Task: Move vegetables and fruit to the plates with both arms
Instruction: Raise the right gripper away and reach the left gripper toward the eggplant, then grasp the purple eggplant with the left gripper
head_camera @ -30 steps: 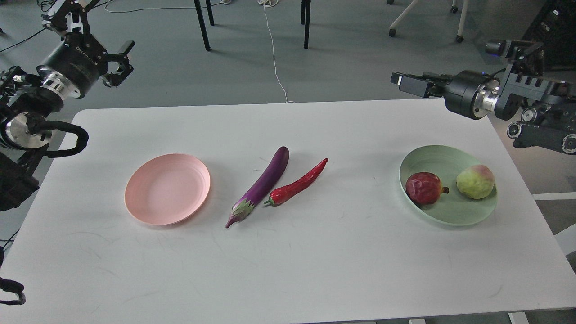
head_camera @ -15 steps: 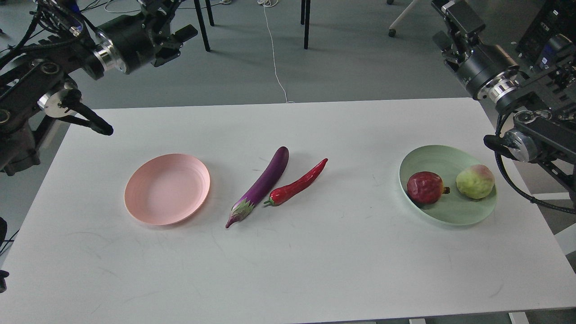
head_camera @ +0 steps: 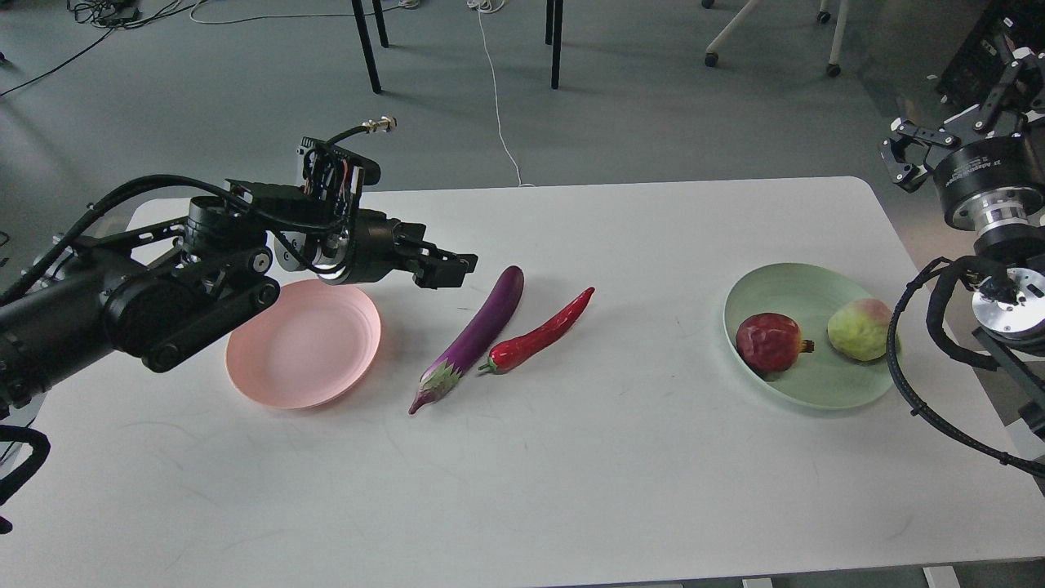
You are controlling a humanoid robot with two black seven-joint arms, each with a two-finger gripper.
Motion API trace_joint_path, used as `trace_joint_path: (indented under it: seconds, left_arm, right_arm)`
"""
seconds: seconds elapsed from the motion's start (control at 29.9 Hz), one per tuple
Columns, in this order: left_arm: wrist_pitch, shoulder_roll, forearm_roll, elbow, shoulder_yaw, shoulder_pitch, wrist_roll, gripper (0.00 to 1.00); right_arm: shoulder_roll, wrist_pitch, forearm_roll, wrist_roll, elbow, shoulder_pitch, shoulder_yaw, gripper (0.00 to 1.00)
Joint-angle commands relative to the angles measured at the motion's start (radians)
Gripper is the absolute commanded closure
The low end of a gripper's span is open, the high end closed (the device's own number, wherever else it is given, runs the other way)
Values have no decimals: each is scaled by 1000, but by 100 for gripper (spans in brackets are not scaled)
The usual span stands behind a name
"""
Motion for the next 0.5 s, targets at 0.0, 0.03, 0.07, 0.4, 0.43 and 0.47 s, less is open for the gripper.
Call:
trace_joint_path:
  seconds: [0.0, 0.03, 0.07, 0.4, 0.43, 0.47]
  left_arm:
    - [66, -43, 100, 2, 70, 5, 12, 6]
    - [69, -50, 100, 7, 83, 7, 18, 6]
    - [71, -58, 100, 16, 92, 8, 29, 7]
    - [130, -130, 102, 116, 117, 71, 90, 10]
    - [133, -130, 100, 119, 117, 73, 90, 11]
    - [137, -130, 99, 119, 117, 74, 90, 13]
  right_arm:
    - [5, 41, 2, 1, 29, -95, 60, 2]
    - [6, 46, 4, 3, 35, -114, 67, 2]
    - [11, 48, 4, 6, 41, -127, 72, 2]
    - [29, 51, 4, 25, 84, -206, 86, 2]
    - [40, 51, 4, 25, 84, -209, 87, 2]
    - [51, 51, 2, 25, 84, -210, 87, 2]
